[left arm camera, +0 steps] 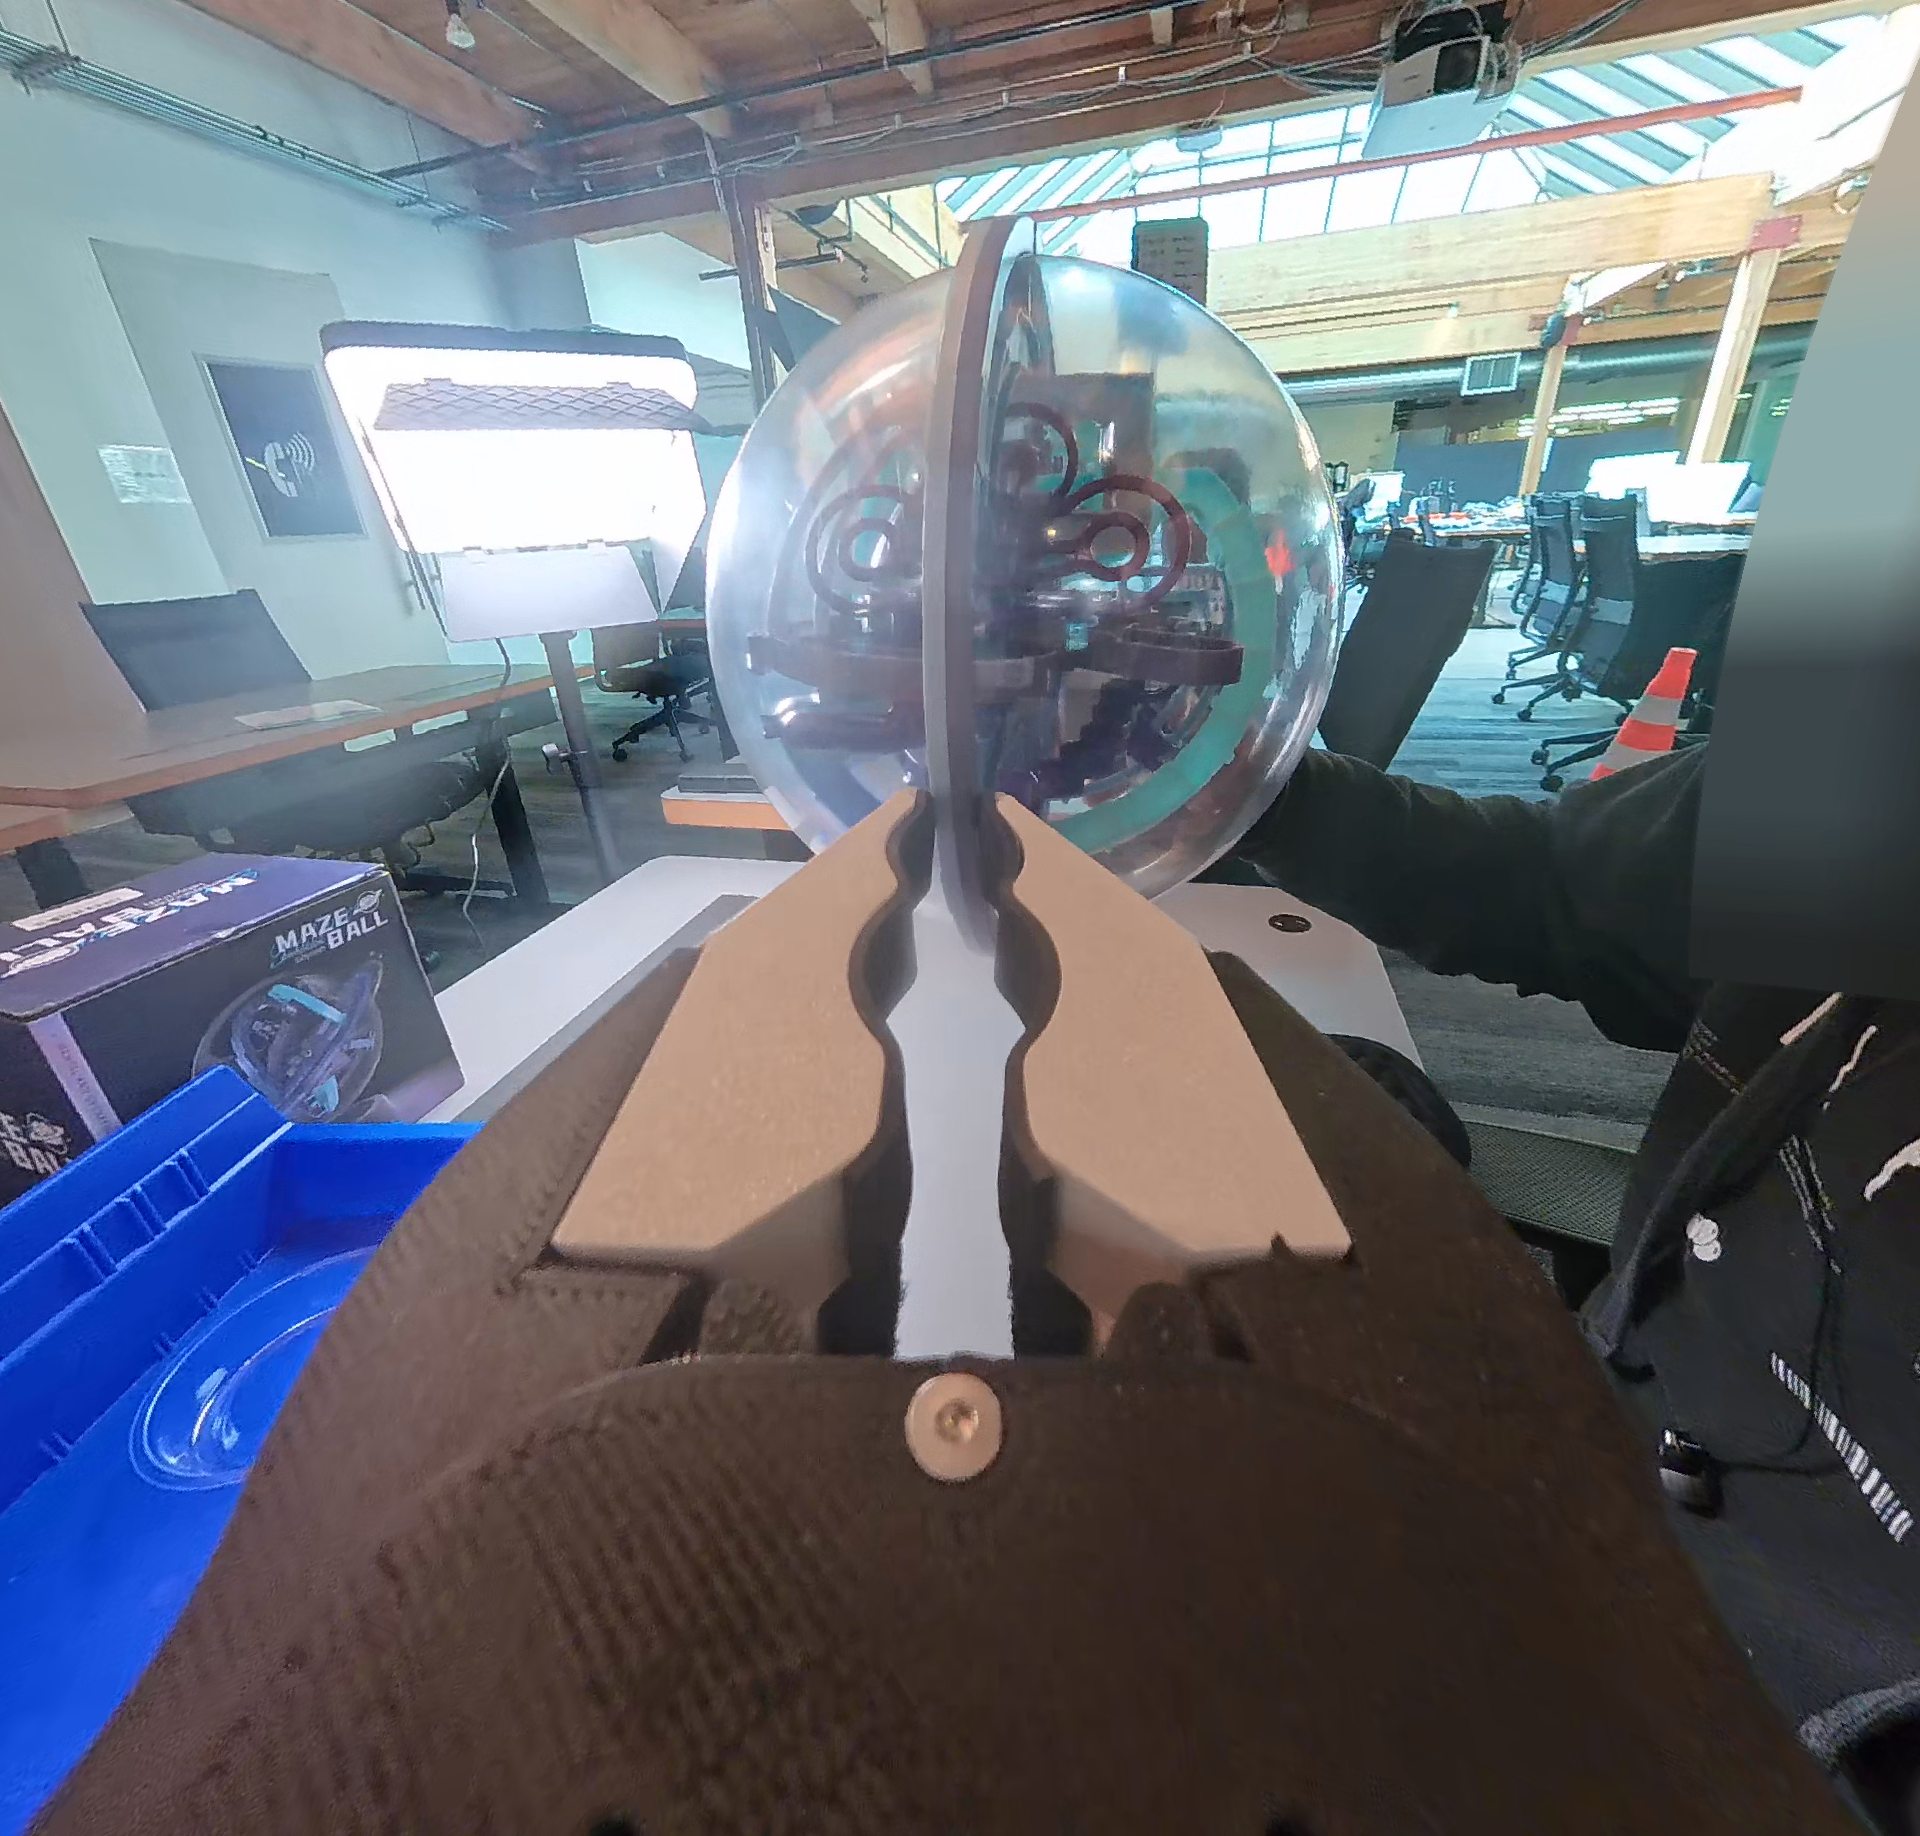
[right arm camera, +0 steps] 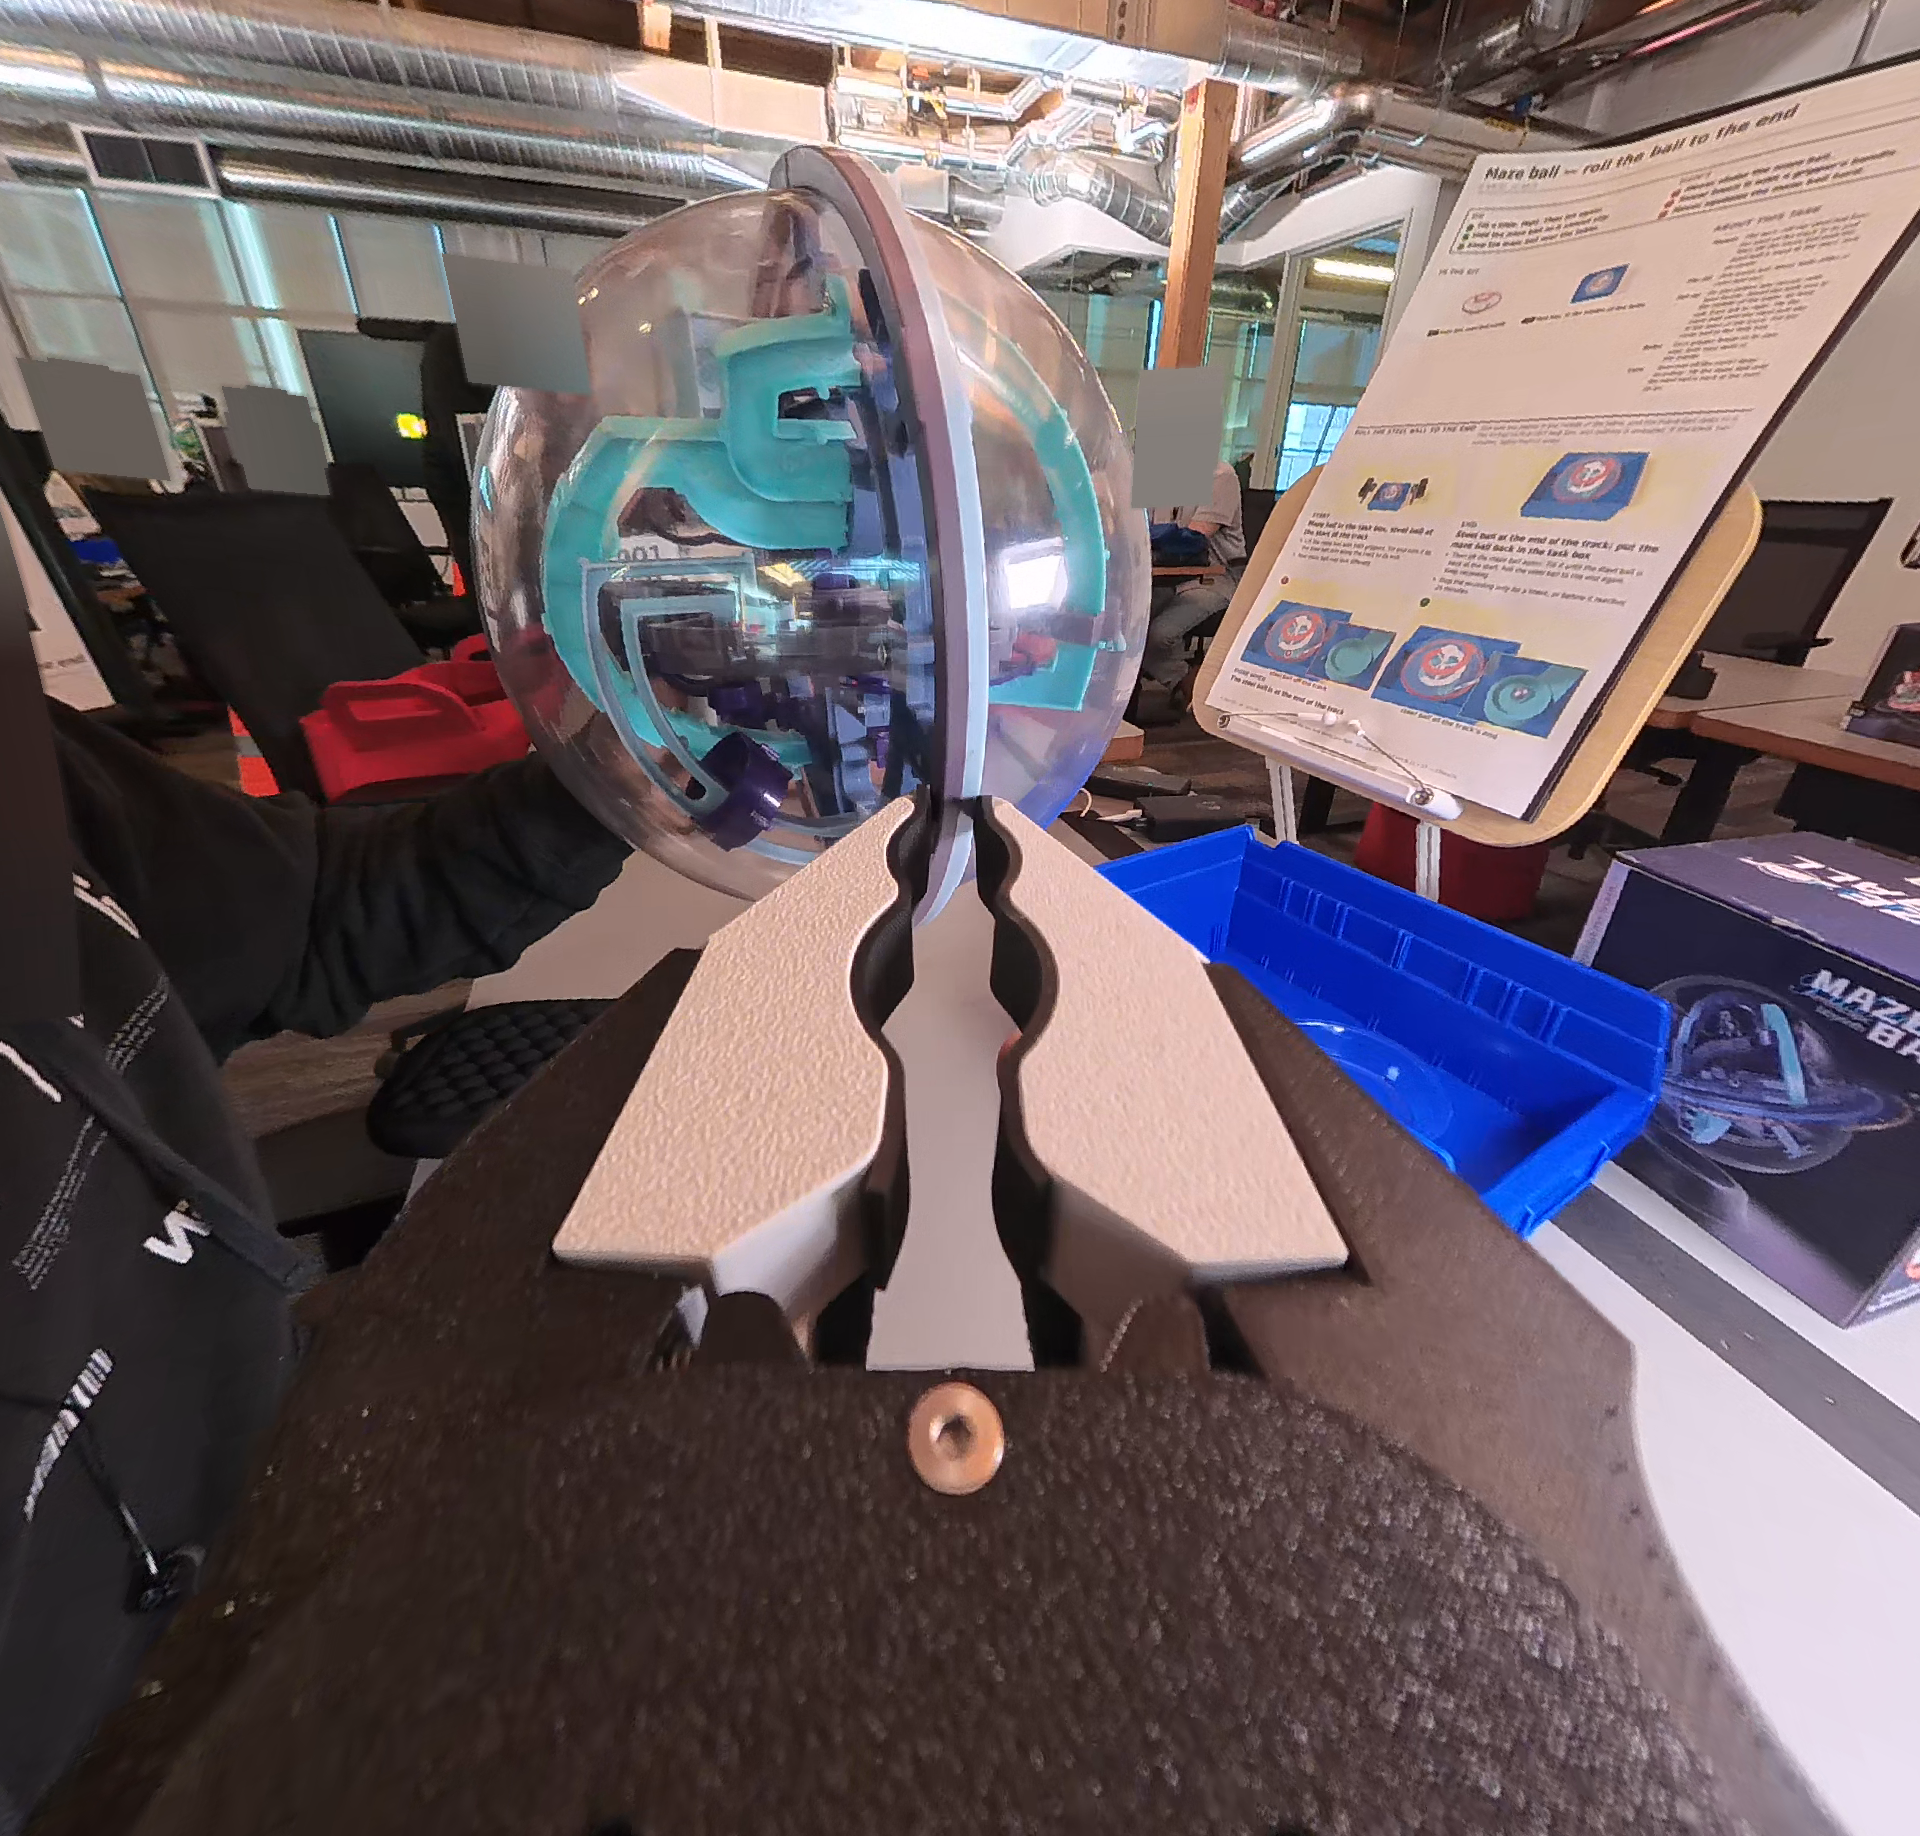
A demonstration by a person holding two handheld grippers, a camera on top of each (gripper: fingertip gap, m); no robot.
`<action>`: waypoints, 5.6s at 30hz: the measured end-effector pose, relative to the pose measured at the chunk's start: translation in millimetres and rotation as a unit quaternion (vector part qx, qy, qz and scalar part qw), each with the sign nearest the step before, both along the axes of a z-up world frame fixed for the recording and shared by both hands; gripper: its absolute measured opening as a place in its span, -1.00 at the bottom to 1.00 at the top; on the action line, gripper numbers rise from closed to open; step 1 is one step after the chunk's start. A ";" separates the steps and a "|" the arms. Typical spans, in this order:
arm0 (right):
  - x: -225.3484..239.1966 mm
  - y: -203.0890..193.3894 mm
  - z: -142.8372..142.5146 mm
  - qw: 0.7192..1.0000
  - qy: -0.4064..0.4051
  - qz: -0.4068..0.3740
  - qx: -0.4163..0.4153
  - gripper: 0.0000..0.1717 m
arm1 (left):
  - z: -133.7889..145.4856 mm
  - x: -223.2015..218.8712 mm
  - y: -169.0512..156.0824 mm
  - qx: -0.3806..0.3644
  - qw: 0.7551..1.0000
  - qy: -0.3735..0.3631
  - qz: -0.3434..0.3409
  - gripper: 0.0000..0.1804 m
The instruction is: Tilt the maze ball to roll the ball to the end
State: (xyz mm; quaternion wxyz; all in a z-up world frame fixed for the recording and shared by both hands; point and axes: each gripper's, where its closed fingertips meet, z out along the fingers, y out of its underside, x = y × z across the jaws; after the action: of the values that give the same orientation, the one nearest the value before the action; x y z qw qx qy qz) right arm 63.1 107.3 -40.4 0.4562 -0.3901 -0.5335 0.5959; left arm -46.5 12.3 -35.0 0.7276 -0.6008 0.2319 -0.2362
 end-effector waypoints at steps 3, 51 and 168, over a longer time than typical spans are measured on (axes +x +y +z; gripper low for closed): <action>1.2 0.2 -0.9 1.000 0.000 -0.001 0.000 -0.93 | -1.6 0.9 0.4 -0.003 1.000 0.002 -0.001 -0.93; 25.6 11.2 -72.2 0.989 -0.110 -0.001 -0.101 -0.94 | -72.6 18.0 21.2 -0.199 0.972 -0.113 -0.046 -0.94; 16.1 0.4 -204.7 0.892 -0.151 -0.197 0.377 -0.77 | -182.5 44.3 99.3 -0.344 0.928 0.026 -0.143 0.51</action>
State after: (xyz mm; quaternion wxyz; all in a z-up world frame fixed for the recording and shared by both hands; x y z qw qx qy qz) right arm 79.2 107.7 -245.2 0.5911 -0.3714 -0.6926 0.1816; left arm -2.1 111.6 -217.5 0.4288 -0.7802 0.2391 -0.3876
